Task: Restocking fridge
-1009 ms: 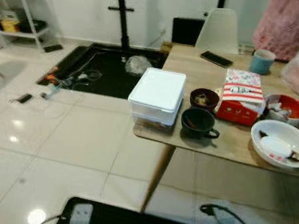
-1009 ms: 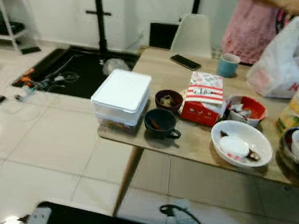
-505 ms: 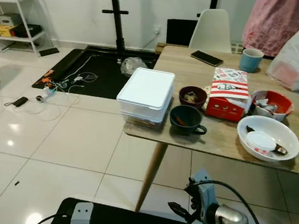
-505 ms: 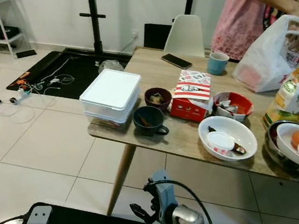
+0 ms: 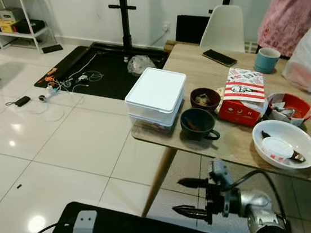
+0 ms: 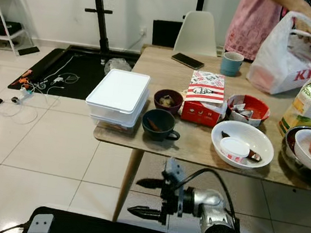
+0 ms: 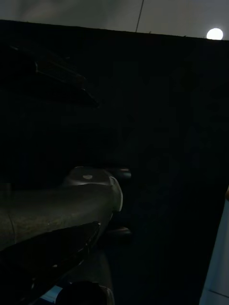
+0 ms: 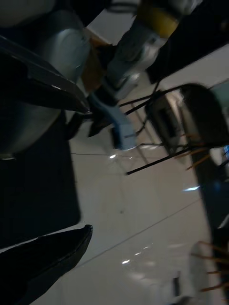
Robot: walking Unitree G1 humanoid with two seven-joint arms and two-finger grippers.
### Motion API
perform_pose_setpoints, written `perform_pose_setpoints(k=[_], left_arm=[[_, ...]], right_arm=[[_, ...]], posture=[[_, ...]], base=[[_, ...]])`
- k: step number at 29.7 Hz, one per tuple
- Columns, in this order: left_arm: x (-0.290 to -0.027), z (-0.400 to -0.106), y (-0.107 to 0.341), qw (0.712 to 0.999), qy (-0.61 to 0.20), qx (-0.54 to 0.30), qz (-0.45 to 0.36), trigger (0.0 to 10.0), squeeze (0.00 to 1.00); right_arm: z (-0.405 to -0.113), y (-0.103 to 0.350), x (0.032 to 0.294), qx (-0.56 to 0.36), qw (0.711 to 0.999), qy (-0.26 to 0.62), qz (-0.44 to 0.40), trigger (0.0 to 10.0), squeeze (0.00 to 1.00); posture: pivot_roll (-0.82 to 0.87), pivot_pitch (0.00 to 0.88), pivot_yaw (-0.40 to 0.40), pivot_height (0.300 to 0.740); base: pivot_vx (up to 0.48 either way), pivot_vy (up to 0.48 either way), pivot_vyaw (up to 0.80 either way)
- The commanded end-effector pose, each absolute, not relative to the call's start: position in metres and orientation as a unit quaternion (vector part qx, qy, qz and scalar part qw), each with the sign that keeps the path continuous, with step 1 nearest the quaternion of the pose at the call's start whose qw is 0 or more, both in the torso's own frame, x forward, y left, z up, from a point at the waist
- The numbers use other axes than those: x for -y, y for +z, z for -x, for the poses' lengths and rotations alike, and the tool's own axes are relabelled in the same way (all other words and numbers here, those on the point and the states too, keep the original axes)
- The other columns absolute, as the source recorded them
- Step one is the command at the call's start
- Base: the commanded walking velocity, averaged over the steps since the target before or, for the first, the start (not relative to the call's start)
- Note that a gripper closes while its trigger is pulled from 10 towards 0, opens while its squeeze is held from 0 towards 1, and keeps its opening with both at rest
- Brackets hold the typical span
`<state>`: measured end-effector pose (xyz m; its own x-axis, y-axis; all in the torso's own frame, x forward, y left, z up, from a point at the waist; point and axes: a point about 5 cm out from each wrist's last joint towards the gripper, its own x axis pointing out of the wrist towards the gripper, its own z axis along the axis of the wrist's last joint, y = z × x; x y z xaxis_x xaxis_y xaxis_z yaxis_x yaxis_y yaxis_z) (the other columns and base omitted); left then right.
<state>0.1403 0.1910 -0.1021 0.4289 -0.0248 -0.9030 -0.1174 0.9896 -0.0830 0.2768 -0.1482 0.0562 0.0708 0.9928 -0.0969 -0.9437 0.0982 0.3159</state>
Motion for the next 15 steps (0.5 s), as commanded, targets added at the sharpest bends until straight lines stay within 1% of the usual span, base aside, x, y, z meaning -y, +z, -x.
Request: perform_pose_setpoints(k=[1, 3, 4, 5, 6, 7, 8, 9, 10, 11, 12, 14, 15], left_arm=[[-0.196, -0.139, -0.102, 0.842, 0.032, -0.535, 0.06, 10.0, 0.0], [-0.197, -0.139, -0.102, 0.843, 0.032, -0.534, 0.059, 10.0, 0.0], [-0.197, -0.139, -0.102, 0.843, 0.032, -0.534, 0.059, 10.0, 0.0], [-0.197, -0.139, -0.102, 0.843, 0.032, -0.534, 0.059, 10.0, 0.0], [-0.197, -0.139, -0.102, 0.843, 0.032, -0.534, 0.059, 10.0, 0.0], [-0.197, -0.139, -0.102, 0.843, 0.032, -0.534, 0.059, 10.0, 0.0], [-0.197, -0.139, -0.102, 0.843, 0.032, -0.534, 0.059, 10.0, 0.0], [-0.198, -0.139, -0.102, 0.843, 0.032, -0.534, 0.06, 10.0, 0.0], [-0.198, -0.139, -0.102, 0.843, 0.032, -0.534, 0.06, 10.0, 0.0], [-0.198, -0.139, -0.102, 0.843, 0.032, -0.534, 0.06, 10.0, 0.0], [-0.198, -0.139, -0.102, 0.843, 0.032, -0.534, 0.06, 10.0, 0.0], [-0.198, -0.139, -0.102, 0.843, 0.032, -0.534, 0.06, 10.0, 0.0], [-0.198, -0.139, -0.101, 0.843, 0.033, -0.533, 0.061, 10.0, 0.0]], right_arm=[[-0.277, 0.063, 0.147, -0.121, 0.722, 0.674, -0.097, 10.0, 1.0], [-0.28, 0.08, 0.144, -0.072, 0.714, 0.688, -0.111, 10.0, 1.0], [-0.283, 0.089, 0.144, -0.045, 0.716, 0.687, -0.117, 10.0, 1.0], [-0.283, 0.089, 0.144, -0.045, 0.716, 0.687, -0.117, 10.0, 1.0], [-0.286, 0.096, 0.145, -0.023, 0.72, 0.683, -0.122, 10.0, 1.0], [-0.286, 0.096, 0.145, -0.023, 0.72, 0.683, -0.122, 10.0, 1.0], [-0.291, 0.105, 0.148, 0.004, 0.73, 0.671, -0.126, 10.0, 1.0], [-0.296, 0.113, 0.154, 0.026, 0.743, 0.655, -0.135, 10.0, 0.89], [-0.296, 0.113, 0.154, 0.026, 0.743, 0.655, -0.135, 10.0, 0.89], [-0.3, 0.119, 0.158, 0.041, 0.752, 0.643, -0.14, 10.0, 0.67], [-0.302, 0.123, 0.163, 0.051, 0.757, 0.635, -0.144, 10.0, 0.0], [-0.302, 0.123, 0.163, 0.051, 0.757, 0.635, -0.144, 10.0, 0.0], [-0.308, 0.13, 0.176, 0.069, 0.785, 0.599, -0.141, 10.0, 0.0]], posture=[[-0.01, 0.0, 0.056, 0.74], [-0.01, 0.0, 0.06, 0.74], [-0.01, 0.0, 0.06, 0.74], [-0.01, 0.0, 0.06, 0.74], [-0.01, 0.0, 0.06, 0.74], [-0.01, 0.0, 0.06, 0.74], [-0.01, 0.0, 0.061, 0.74], [-0.01, 0.0, 0.063, 0.74], [-0.01, 0.0, 0.063, 0.74], [-0.01, 0.0, 0.06, 0.74], [-0.01, 0.0, 0.06, 0.74], [-0.01, 0.0, 0.06, 0.74], [-0.01, 0.0, 0.06, 0.74]], base=[[0.0, 0.0, 0.0], [0.0, 0.0, 0.0], [0.0, 0.0, 0.0], [0.0, 0.0, 0.0], [0.0, 0.0, 0.0], [0.0, 0.0, 0.0], [0.0, 0.0, 0.0], [0.0, 0.0, 0.0], [0.0, 0.0, 0.0], [0.0, 0.0, 0.0], [0.0, 0.0, 0.0], [0.0, 0.0, 0.0], [0.0, 0.0, 0.0]])
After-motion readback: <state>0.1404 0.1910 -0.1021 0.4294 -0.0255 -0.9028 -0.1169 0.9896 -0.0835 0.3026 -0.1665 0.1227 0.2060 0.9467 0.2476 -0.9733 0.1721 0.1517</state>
